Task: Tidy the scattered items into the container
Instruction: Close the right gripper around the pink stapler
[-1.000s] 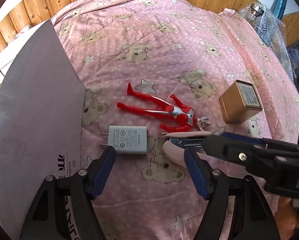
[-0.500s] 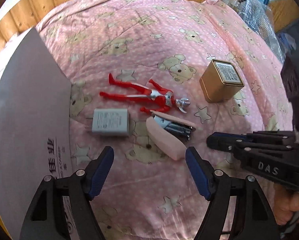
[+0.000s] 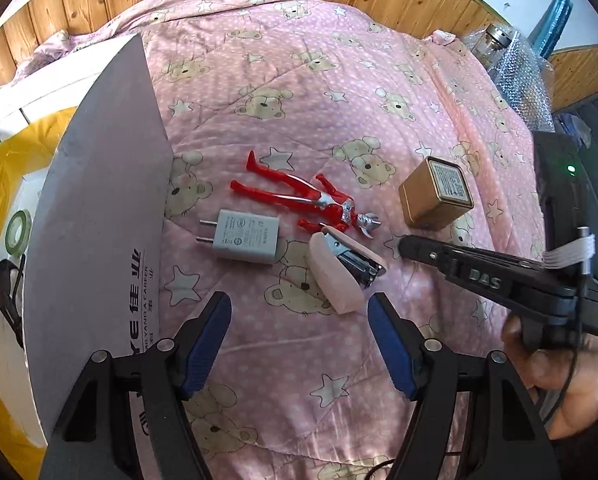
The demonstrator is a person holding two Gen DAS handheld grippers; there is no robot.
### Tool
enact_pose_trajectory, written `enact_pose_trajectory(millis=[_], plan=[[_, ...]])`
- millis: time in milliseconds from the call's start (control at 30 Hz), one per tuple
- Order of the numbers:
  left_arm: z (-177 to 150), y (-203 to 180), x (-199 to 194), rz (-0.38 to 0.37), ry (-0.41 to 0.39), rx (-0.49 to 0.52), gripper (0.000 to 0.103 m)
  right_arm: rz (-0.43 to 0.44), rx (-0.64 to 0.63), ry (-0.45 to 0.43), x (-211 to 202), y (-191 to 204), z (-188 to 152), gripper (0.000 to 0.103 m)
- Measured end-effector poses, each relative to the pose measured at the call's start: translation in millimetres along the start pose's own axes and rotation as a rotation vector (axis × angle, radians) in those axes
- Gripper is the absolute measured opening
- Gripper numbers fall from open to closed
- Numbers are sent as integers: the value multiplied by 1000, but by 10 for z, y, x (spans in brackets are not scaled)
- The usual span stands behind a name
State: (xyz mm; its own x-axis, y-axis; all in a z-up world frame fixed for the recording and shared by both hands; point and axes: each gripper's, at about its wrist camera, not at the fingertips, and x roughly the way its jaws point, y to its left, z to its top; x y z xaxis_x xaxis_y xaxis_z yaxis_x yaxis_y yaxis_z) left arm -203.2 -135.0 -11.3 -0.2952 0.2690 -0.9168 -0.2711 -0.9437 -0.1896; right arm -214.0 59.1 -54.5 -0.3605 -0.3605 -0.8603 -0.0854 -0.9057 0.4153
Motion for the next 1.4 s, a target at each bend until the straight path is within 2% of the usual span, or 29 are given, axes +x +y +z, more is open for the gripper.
enact_pose_trajectory(millis=[133, 200, 233, 300, 367, 400, 433, 467, 500, 600, 667, 700, 733, 867, 967, 1033, 1067, 1100, 1133, 1200, 1233, 1267, 1300, 1333, 1367, 1400], plan=[[46, 9, -3, 3, -6, -18, 72, 124, -120, -16, -107, 310, -37, 8], [58, -6, -18, 14, -21, -25, 71, 130, -190, -7, -11, 445, -83, 7], [60, -6, -21, 16, -22, -24, 71, 126, -189, 5, 69, 432, -88, 1], [64, -8, -26, 19, -20, -18, 71, 139, -106, 0, 127, 323, -64, 0], [76, -4, -29, 14, -16, -17, 71, 46, -41, -17, 72, 175, -20, 1], [87, 0, -27, 12, -15, -22, 71, 11, -23, -7, 103, 95, -10, 7], [99, 2, -19, 12, -17, -25, 71, -6, -1, 1, 128, 12, 0, 2], [110, 2, -11, 13, -19, -26, 71, 39, 28, 2, 128, -62, 6, 2], [123, 4, 8, 17, -19, -26, 71, 40, 22, 0, 102, -62, 11, 2], [156, 15, 84, 38, -13, -19, 71, 43, 6, -7, 28, -61, 22, 8], [179, 11, 135, 49, -9, -13, 71, 62, 5, -13, 12, -49, -1, 17], [193, 5, 155, 53, -10, -8, 71, 71, 4, -16, 4, -43, -12, 39], [210, 3, 184, 60, -7, -2, 71, 81, 3, -19, -4, -37, -23, 54], [285, 26, 297, 92, 4, 6, 71, 119, 0, -32, -36, -13, -69, 55], [280, 26, 321, 26, 23, 17, 71, 148, -2, -41, -60, 5, -103, 55], [268, 26, 333, -30, 38, 25, 60, 152, 3, -39, -71, -3, -106, 55], [261, 25, 339, -59, 46, 30, 25, 155, 7, -39, -91, -21, -103, 55], [238, 22, 347, -120, 67, 25, 23, 158, 10, -39, -108, -35, -101, 55], [194, -11, 327, -152, 78, 34, 23, 163, 12, -38, -113, -37, -99, 55], [122, -105, 235, -28, 39, 111, 24, 171, 12, -39, -124, -36, -92, 55], [117, -88, 198, 9, 23, 104, 26, 176, 7, -41, -136, -24, -96, 55], [133, -24, 168, 14, 14, 62, 32, 184, -3, -42, -144, 0, -97, 55], [149, 40, 139, 20, 4, 19, 50, 189, -16, -43, -145, 30, -96, 55], [177, 114, 123, 26, -5, -31, 60, 190, -25, -43, -152, 46, -103, 55], [219, 162, 136, 32, -12, -66, 68, 192, -31, -41, -150, 53, -106, 55], [263, 184, 164, 39, -15, -86, 68, 194, -38, -40, -149, 60, -108, 55]])
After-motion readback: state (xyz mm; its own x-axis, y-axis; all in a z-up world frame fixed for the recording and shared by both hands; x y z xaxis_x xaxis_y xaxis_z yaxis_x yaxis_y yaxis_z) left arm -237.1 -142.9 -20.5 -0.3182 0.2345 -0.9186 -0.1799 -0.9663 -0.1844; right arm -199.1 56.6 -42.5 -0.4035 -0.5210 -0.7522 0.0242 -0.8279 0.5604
